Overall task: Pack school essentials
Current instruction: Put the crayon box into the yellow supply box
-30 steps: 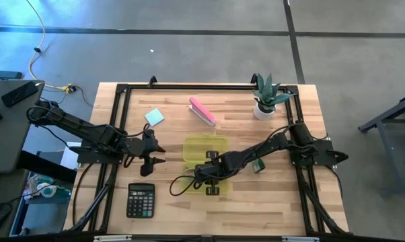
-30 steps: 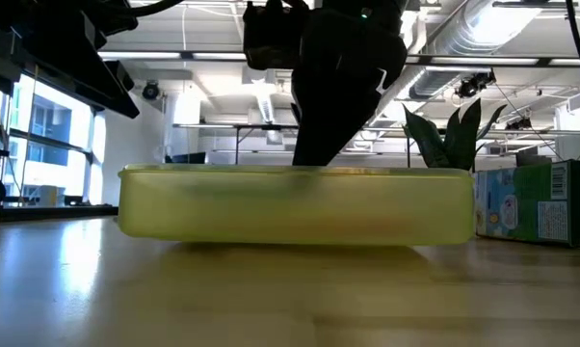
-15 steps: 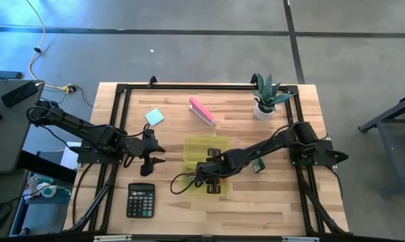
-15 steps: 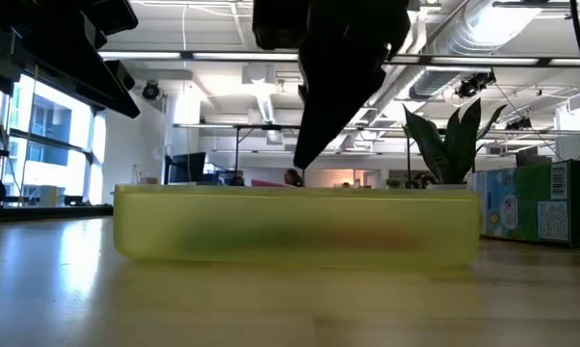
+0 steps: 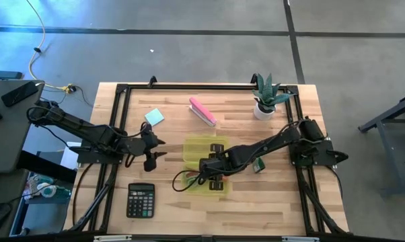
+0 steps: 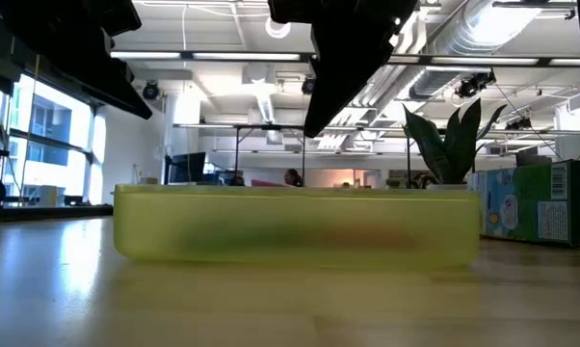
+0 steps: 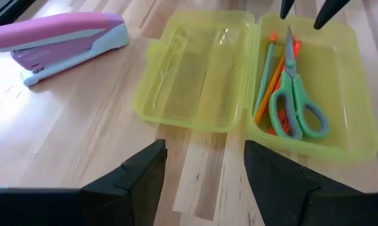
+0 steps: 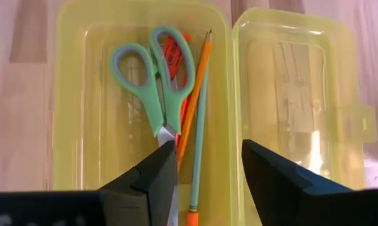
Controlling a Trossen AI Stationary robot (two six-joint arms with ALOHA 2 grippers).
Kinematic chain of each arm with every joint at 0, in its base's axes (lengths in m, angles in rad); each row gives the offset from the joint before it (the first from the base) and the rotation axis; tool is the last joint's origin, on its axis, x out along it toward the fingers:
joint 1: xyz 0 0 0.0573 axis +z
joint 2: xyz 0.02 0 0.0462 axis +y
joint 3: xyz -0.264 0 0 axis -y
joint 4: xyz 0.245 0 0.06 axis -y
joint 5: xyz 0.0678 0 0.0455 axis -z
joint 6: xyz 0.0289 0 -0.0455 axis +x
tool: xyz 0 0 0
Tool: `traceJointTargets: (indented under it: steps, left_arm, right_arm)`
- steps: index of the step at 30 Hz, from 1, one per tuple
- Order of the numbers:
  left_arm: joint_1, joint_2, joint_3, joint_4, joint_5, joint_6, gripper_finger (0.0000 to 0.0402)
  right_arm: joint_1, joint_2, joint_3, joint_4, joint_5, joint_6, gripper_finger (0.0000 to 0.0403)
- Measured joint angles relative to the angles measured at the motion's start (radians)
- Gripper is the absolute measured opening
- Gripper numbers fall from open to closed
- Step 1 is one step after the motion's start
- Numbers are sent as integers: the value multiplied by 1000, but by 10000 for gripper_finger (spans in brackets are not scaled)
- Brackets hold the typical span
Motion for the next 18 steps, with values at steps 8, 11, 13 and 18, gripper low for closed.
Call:
traceJointTargets:
  steps: [8, 11, 13, 18]
  left_arm:
    - [0, 0, 0, -62, -1, -11, 220]
    - [0, 0, 0, -61, -17, 14, 221]
    - [0, 0, 0, -62, -32, 36, 221]
    - [0, 0, 0, -62, -177, 75, 221]
  right_arm:
    - [2, -2, 0, -15, 0, 6, 172]
    - [2, -6, 0, -17, 0, 6, 172]
    - [2, -14, 0, -14, 1, 6, 172]
    - [2, -42, 0, -23, 4, 7, 172]
